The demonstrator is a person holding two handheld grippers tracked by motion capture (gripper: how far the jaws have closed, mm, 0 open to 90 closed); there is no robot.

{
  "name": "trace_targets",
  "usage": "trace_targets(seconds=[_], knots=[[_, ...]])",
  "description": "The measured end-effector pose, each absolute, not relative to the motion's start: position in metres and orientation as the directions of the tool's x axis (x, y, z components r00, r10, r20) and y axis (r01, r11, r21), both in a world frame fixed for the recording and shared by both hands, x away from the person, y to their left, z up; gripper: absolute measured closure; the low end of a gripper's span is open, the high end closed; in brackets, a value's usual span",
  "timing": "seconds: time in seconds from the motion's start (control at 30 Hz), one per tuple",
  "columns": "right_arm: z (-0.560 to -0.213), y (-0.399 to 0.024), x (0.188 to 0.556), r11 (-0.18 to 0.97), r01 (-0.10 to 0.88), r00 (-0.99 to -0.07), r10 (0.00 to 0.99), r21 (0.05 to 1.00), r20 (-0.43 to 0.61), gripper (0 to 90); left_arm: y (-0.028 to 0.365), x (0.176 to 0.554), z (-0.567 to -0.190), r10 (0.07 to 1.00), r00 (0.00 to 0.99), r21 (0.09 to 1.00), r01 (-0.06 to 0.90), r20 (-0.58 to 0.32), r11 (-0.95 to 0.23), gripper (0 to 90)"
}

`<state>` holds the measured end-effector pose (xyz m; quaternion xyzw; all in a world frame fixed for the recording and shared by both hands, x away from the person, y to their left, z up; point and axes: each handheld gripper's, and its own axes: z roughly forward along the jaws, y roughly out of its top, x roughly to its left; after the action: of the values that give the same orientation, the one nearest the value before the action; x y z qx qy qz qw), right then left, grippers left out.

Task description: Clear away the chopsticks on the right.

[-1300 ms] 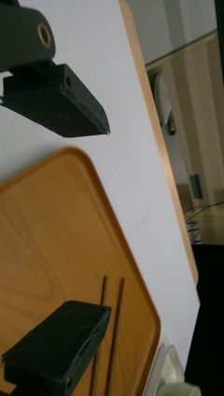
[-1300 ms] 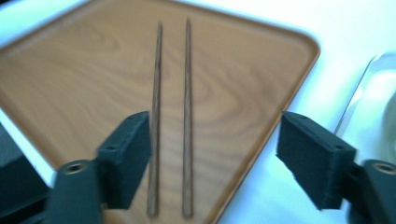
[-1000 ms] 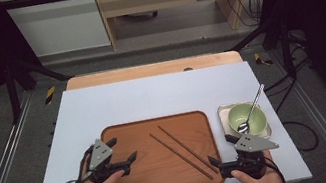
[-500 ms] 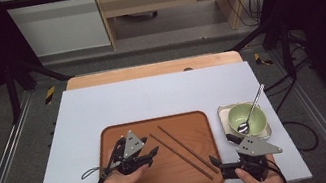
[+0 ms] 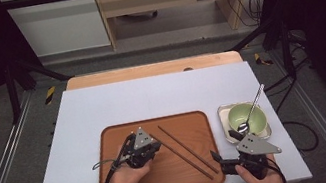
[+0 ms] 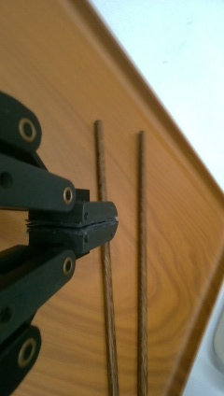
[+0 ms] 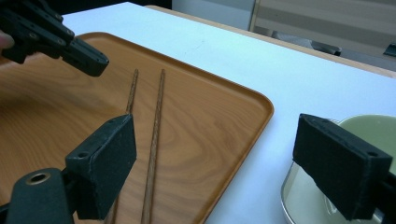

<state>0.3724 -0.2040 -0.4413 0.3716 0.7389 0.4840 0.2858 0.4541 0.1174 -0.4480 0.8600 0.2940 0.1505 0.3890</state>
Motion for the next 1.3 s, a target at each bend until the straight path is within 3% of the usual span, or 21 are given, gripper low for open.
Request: trace_targets(seconds=[1.3], knots=[[-0.445, -0.206, 0.375, 0.265, 0.331, -0.572, 0.820, 0.906, -0.030, 16.4, 0.098, 0.482, -0.471, 0.631, 0.773, 0.696, 0.418, 0.064, -0.583, 89.8]])
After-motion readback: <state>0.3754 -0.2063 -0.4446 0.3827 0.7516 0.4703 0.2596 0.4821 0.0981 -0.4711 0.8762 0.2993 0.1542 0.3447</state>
